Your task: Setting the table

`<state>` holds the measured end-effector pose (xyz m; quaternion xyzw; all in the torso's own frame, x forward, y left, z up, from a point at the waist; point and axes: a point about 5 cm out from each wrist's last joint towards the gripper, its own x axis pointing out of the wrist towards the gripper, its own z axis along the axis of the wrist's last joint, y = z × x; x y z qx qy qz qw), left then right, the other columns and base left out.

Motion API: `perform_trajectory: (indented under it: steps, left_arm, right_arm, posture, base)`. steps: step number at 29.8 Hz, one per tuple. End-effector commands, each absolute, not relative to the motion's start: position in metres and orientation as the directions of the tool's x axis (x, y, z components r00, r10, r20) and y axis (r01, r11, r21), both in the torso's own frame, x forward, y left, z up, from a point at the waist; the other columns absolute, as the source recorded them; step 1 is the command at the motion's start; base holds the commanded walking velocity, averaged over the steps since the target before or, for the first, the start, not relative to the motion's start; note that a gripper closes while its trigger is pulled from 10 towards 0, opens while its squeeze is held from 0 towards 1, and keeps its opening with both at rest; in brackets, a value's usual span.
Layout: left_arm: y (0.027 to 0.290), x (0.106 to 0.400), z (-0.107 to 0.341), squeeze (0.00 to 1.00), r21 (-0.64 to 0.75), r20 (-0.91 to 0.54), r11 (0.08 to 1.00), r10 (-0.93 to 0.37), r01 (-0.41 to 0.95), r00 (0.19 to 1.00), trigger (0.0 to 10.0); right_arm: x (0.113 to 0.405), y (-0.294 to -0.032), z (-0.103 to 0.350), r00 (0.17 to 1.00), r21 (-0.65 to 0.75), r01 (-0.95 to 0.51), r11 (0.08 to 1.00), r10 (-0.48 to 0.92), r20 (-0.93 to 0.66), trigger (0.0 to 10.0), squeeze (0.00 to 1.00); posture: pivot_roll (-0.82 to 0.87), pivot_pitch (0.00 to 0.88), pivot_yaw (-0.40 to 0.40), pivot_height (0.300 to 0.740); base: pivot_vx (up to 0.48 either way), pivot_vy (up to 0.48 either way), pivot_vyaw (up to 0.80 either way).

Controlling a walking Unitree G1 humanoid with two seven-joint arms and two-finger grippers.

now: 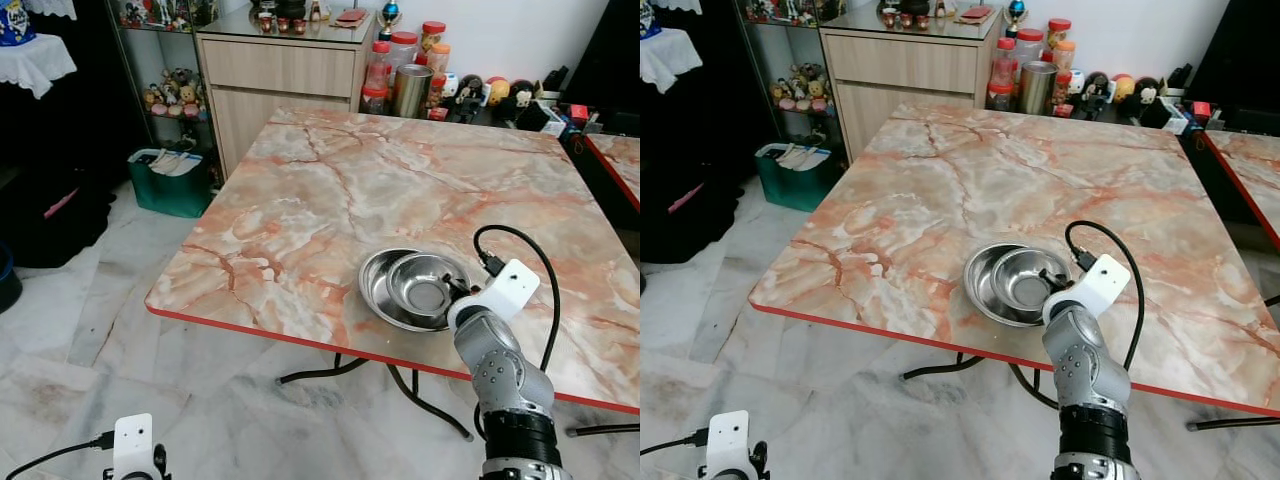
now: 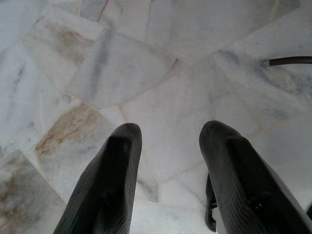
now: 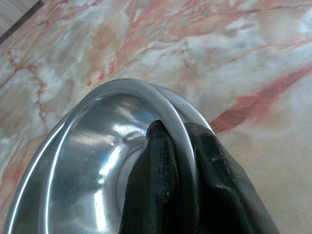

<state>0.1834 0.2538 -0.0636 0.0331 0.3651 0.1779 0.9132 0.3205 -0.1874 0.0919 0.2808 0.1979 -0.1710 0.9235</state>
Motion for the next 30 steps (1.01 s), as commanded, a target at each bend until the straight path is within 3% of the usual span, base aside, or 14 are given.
perform_trajectory:
  steps: [1,4,5,8,9,11,13,14,15,18,19,21,22,30]
  left_arm:
    - [0.2528,0.1835,-0.0643,0.0,0.195,-0.662,0.936,0.347,-0.294,0.664,10.0]
    - [0.253,0.1831,-0.0644,0.0,0.196,-0.662,0.935,0.348,-0.295,0.664,10.0]
    - [0.2533,0.1829,-0.0644,0.0,0.197,-0.662,0.935,0.348,-0.295,0.664,10.0]
    - [0.2533,0.1828,-0.0644,0.0,0.197,-0.661,0.935,0.349,-0.295,0.664,10.0]
    - [0.2535,0.1828,-0.0642,0.0,0.197,-0.66,0.935,0.349,-0.295,0.665,10.0]
    - [0.2536,0.1828,-0.0642,0.0,0.197,-0.659,0.935,0.349,-0.295,0.666,10.0]
    - [0.2543,0.1828,-0.0638,0.0,0.199,-0.656,0.934,0.352,-0.297,0.668,10.0]
    - [0.2543,0.1828,-0.0638,0.0,0.199,-0.656,0.934,0.352,-0.297,0.668,10.0]
    - [0.2547,0.1828,-0.0636,0.0,0.199,-0.655,0.934,0.353,-0.298,0.668,10.0]
    - [0.2549,0.1827,-0.0636,0.0,0.2,-0.655,0.933,0.354,-0.298,0.667,10.0]
    - [0.2548,0.1827,-0.0636,0.0,0.2,-0.655,0.933,0.354,-0.298,0.667,10.0]
    - [0.2548,0.1827,-0.0636,0.0,0.2,-0.655,0.933,0.354,-0.299,0.667,10.0]
    - [0.2547,0.1825,-0.0637,0.0,0.2,-0.655,0.933,0.355,-0.299,0.667,10.0]
    - [0.254,0.1834,-0.0634,0.0,0.197,-0.654,0.933,0.353,-0.3,0.669,10.0]
  right_arm:
    - [0.3252,-0.1881,0.0987,0.876,0.468,0.416,0.78,-0.205,-0.436,10.0,0.0]
    - [0.3258,-0.1875,0.0994,0.878,0.472,0.414,0.778,-0.203,-0.433,10.0,0.0]
    - [0.3261,-0.1874,0.0996,0.878,0.473,0.413,0.778,-0.203,-0.433,10.0,0.15]
    - [0.3263,-0.1876,0.0996,0.878,0.473,0.413,0.778,-0.204,-0.432,10.0,0.16]
    - [0.3266,-0.1878,0.0996,0.879,0.475,0.412,0.778,-0.203,-0.431,10.0,0.29]
    - [0.3266,-0.1879,0.0996,0.879,0.475,0.412,0.778,-0.203,-0.43,10.0,0.29]
    - [0.327,-0.1877,0.0999,0.882,0.479,0.407,0.778,-0.197,-0.428,10.0,0.42]
    - [0.327,-0.1877,0.0999,0.882,0.479,0.407,0.778,-0.197,-0.428,10.0,0.42]
    - [0.3275,-0.187,0.1004,0.884,0.481,0.403,0.779,-0.194,-0.426,10.0,0.66]
    - [0.3286,-0.185,0.1007,0.889,0.49,0.386,0.782,-0.175,-0.423,10.0,0.7]
    - [0.329,-0.1845,0.1009,0.891,0.491,0.383,0.783,-0.171,-0.421,10.0,0.99]
    - [0.3297,-0.1834,0.1013,0.891,0.489,0.378,0.786,-0.168,-0.421,10.0,0.91]
    - [0.33,-0.1828,0.101,0.891,0.486,0.378,0.788,-0.166,-0.423,10.0,0.0]
    - [0.3293,-0.182,0.0994,0.887,0.477,0.373,0.796,-0.156,-0.433,10.0,0.0]
  posture:
    - [0.13,0.0,-0.046,0.74]
    - [0.13,0.0,-0.046,0.74]
    - [0.13,0.0,-0.046,0.74]
    - [0.13,0.0,-0.046,0.74]
    - [0.13,0.0,-0.046,0.74]
    - [0.13,0.0,-0.046,0.74]
    - [0.13,0.0,-0.047,0.74]
    - [0.13,0.0,-0.047,0.74]
    - [0.13,0.0,-0.047,0.74]
    - [0.13,0.0,-0.047,0.74]
    - [0.13,0.0,-0.049,0.74]
    - [0.13,0.0,-0.049,0.74]
    - [0.13,0.0,-0.05,0.74]
    - [0.13,0.0,-0.053,0.74]
  base:
    - [0.0,0.0,0.0]
    - [0.0,0.0,0.0]
    - [0.0,0.0,0.0]
    - [0.0,0.0,0.0]
    - [0.0,0.0,0.0]
    - [0.0,0.0,0.0]
    - [0.0,0.0,0.0]
    - [0.0,0.0,0.0]
    - [0.0,0.0,0.0]
    - [0.0,0.0,0.0]
    - [0.0,0.0,0.0]
    - [0.0,0.0,0.0]
    - [0.0,0.0,0.0]
    - [0.0,0.0,0.0]
